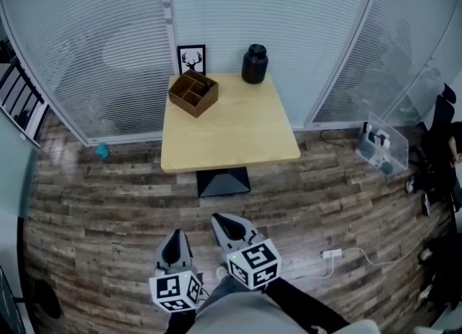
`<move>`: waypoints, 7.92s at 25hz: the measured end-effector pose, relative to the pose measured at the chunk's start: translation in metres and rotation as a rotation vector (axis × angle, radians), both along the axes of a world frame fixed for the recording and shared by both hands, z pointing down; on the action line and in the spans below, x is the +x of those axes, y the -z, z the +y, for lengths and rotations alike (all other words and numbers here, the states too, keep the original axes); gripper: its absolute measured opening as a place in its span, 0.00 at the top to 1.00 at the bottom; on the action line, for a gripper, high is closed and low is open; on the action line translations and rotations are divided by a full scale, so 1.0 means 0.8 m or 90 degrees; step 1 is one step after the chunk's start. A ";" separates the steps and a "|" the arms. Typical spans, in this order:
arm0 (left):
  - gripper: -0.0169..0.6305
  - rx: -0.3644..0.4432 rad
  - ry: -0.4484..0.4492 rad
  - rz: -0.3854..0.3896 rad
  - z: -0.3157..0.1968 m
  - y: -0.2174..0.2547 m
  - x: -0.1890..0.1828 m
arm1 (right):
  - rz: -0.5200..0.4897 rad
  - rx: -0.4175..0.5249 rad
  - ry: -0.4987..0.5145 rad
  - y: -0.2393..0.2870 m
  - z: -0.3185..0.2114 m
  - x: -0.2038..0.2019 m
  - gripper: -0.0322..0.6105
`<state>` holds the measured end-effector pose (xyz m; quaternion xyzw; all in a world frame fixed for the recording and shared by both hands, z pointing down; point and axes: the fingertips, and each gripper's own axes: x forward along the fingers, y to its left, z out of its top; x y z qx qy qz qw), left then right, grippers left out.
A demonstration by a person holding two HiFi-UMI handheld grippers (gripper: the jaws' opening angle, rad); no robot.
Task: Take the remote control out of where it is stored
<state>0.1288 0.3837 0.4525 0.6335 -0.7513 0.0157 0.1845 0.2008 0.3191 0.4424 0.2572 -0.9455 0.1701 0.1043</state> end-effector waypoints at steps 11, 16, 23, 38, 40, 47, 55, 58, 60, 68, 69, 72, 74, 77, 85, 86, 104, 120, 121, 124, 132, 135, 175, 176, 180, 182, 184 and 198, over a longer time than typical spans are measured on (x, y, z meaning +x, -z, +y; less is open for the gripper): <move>0.96 -0.003 -0.007 0.000 -0.027 -0.005 -0.017 | -0.001 0.019 -0.001 0.001 -0.034 -0.016 0.94; 0.96 -0.002 0.000 -0.001 -0.063 -0.006 -0.032 | -0.009 0.020 0.006 0.001 -0.078 -0.031 0.94; 0.96 -0.003 0.010 -0.005 -0.139 -0.004 -0.058 | -0.012 0.015 0.030 0.003 -0.151 -0.062 0.94; 0.96 0.000 0.067 -0.022 -0.278 0.013 -0.109 | -0.022 0.013 0.099 0.012 -0.279 -0.120 0.94; 0.96 -0.003 0.070 -0.020 -0.286 0.011 -0.108 | -0.020 0.010 0.104 0.009 -0.286 -0.122 0.94; 0.96 -0.010 0.071 -0.022 -0.310 0.010 -0.124 | -0.017 -0.001 0.106 0.001 -0.309 -0.139 0.94; 0.96 -0.011 0.053 -0.032 -0.355 0.012 -0.183 | -0.013 -0.002 0.072 0.001 -0.353 -0.182 0.94; 0.96 -0.003 0.036 -0.032 -0.378 0.018 -0.209 | -0.005 0.001 0.062 0.003 -0.373 -0.204 0.94; 0.96 0.001 0.024 -0.031 -0.394 0.019 -0.227 | -0.004 0.002 0.050 0.004 -0.390 -0.220 0.94; 0.96 0.003 -0.021 -0.022 -0.445 0.012 -0.288 | -0.011 0.007 -0.020 0.003 -0.446 -0.270 0.94; 0.96 0.004 -0.029 -0.029 -0.449 0.013 -0.294 | -0.012 0.007 -0.030 0.003 -0.450 -0.274 0.94; 0.96 0.009 -0.053 -0.042 -0.461 0.015 -0.307 | -0.014 0.004 -0.049 0.002 -0.460 -0.288 0.94; 0.96 0.007 -0.063 -0.038 -0.468 0.013 -0.312 | -0.011 0.002 -0.054 0.001 -0.465 -0.294 0.94; 0.96 0.001 -0.074 -0.034 -0.478 0.009 -0.317 | -0.006 -0.002 -0.056 0.000 -0.471 -0.302 0.94; 0.96 -0.013 -0.070 -0.024 -0.497 -0.004 -0.319 | 0.004 -0.019 -0.042 -0.010 -0.488 -0.309 0.94; 0.96 -0.013 -0.069 -0.022 -0.501 -0.003 -0.319 | 0.005 -0.020 -0.040 -0.009 -0.492 -0.310 0.94; 0.96 -0.017 -0.060 -0.025 -0.547 -0.004 -0.319 | 0.024 -0.011 -0.095 -0.024 -0.577 -0.282 0.86; 0.96 -0.035 -0.038 -0.022 -0.545 -0.014 -0.335 | 0.059 -0.003 -0.157 -0.050 -0.635 -0.261 0.74; 0.96 -0.035 -0.037 -0.022 -0.545 -0.015 -0.336 | 0.061 -0.002 -0.161 -0.051 -0.638 -0.260 0.74; 0.96 -0.038 -0.036 -0.020 -0.545 -0.016 -0.336 | 0.072 -0.005 -0.165 -0.059 -0.643 -0.260 0.73; 0.96 -0.043 -0.032 -0.018 -0.546 -0.022 -0.342 | 0.091 -0.010 -0.171 -0.078 -0.659 -0.265 0.70; 0.96 -0.048 -0.028 -0.018 -0.545 -0.024 -0.347 | 0.097 -0.014 -0.175 -0.083 -0.663 -0.266 0.70; 0.96 -0.077 -0.024 -0.028 -0.540 -0.040 -0.354 | 0.167 -0.068 -0.179 -0.151 -0.682 -0.268 0.69; 0.96 -0.077 -0.023 -0.027 -0.540 -0.040 -0.354 | 0.167 -0.069 -0.178 -0.151 -0.681 -0.268 0.69; 0.96 -0.079 -0.024 -0.026 -0.540 -0.040 -0.354 | 0.166 -0.072 -0.176 -0.153 -0.682 -0.270 0.69; 0.96 -0.080 -0.025 -0.025 -0.541 -0.041 -0.354 | 0.167 -0.074 -0.175 -0.154 -0.682 -0.271 0.69; 0.96 -0.079 -0.024 -0.025 -0.541 -0.041 -0.354 | 0.168 -0.076 -0.174 -0.156 -0.683 -0.272 0.69; 0.96 -0.082 -0.023 -0.022 -0.542 -0.043 -0.358 | 0.175 -0.081 -0.174 -0.161 -0.682 -0.276 0.73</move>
